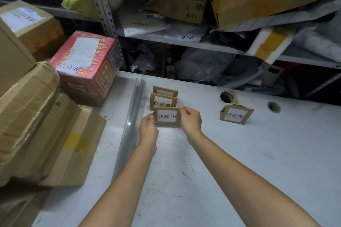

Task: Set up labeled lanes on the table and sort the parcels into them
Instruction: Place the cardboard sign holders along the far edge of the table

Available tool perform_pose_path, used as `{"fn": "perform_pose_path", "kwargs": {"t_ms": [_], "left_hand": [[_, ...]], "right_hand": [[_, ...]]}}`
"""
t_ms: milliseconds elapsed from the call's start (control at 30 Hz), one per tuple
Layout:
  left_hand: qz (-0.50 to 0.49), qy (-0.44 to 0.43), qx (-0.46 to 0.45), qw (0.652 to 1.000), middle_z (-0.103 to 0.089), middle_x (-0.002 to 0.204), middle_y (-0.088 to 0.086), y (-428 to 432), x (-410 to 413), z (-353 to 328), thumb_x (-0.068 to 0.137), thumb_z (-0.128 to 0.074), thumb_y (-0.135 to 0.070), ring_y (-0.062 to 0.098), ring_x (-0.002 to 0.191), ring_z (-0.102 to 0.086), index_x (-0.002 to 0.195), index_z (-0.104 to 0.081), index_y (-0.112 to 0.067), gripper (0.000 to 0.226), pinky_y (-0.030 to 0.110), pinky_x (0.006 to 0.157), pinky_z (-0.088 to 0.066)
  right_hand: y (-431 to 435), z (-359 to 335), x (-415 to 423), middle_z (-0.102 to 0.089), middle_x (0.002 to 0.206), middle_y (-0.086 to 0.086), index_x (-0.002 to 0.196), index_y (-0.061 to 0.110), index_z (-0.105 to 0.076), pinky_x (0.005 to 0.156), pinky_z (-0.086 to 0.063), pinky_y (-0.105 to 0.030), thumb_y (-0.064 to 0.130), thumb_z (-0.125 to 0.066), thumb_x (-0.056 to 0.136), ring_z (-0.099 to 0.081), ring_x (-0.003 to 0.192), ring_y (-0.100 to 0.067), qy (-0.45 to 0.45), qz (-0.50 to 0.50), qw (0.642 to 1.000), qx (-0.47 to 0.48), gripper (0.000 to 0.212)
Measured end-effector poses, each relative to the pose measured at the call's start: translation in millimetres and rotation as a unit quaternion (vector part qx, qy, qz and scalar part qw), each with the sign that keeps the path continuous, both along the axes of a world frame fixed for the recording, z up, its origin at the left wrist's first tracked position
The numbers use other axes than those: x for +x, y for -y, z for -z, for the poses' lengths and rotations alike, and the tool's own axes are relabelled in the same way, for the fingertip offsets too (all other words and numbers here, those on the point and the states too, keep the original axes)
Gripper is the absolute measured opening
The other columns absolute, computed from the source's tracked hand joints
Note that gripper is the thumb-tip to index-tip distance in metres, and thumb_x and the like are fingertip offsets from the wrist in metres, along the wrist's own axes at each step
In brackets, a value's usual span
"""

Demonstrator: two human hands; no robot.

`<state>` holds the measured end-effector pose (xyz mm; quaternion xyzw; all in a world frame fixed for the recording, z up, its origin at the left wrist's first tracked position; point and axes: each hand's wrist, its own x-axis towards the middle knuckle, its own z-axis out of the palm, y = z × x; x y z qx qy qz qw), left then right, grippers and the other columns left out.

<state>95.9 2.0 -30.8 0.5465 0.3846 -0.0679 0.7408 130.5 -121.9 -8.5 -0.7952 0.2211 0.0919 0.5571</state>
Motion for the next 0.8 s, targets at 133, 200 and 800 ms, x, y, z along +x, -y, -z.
{"fn": "perform_pose_path", "kwargs": {"t_ms": [133, 200, 800], "left_hand": [[-0.018, 0.034, -0.094, 0.995, -0.067, 0.113, -0.001, 22, -11, -28, 0.106, -0.045, -0.020, 0.021, 0.118, -0.059, 0.129, -0.057, -0.017, 0.026, 0.036, 0.111, -0.043], [-0.010, 0.038, -0.126, 0.991, -0.066, 0.110, -0.001, 39, -17, -45, 0.106, -0.049, -0.020, 0.024, 0.118, -0.058, 0.130, -0.056, -0.014, 0.026, 0.038, 0.113, -0.041], [0.100, -0.067, -0.165, 0.979, -0.069, 0.113, 0.004, 323, -19, -81, 0.102, -0.053, -0.023, 0.021, 0.106, -0.060, 0.113, -0.064, -0.018, 0.016, 0.033, 0.094, -0.048]], "right_hand": [[33, -31, -11, -0.061, 0.069, 0.004, 0.079, 0.005, -0.064, 0.062, -0.039, -0.028, 0.038, -0.047, 0.103, -0.051, 0.066, -0.014, 0.018, 0.010, 1.000, 0.005, 0.045], [55, -46, -18, -0.057, 0.066, 0.006, 0.076, 0.010, -0.063, 0.063, -0.040, -0.028, 0.039, -0.048, 0.103, -0.049, 0.066, -0.014, 0.029, 0.011, 1.000, 0.002, 0.043], [350, -63, -50, -0.076, 0.086, 0.000, 0.080, 0.017, -0.075, 0.094, -0.055, -0.048, 0.042, -0.059, 0.097, -0.070, 0.100, -0.027, 0.001, 0.127, 0.992, 0.009, 0.034]]}}
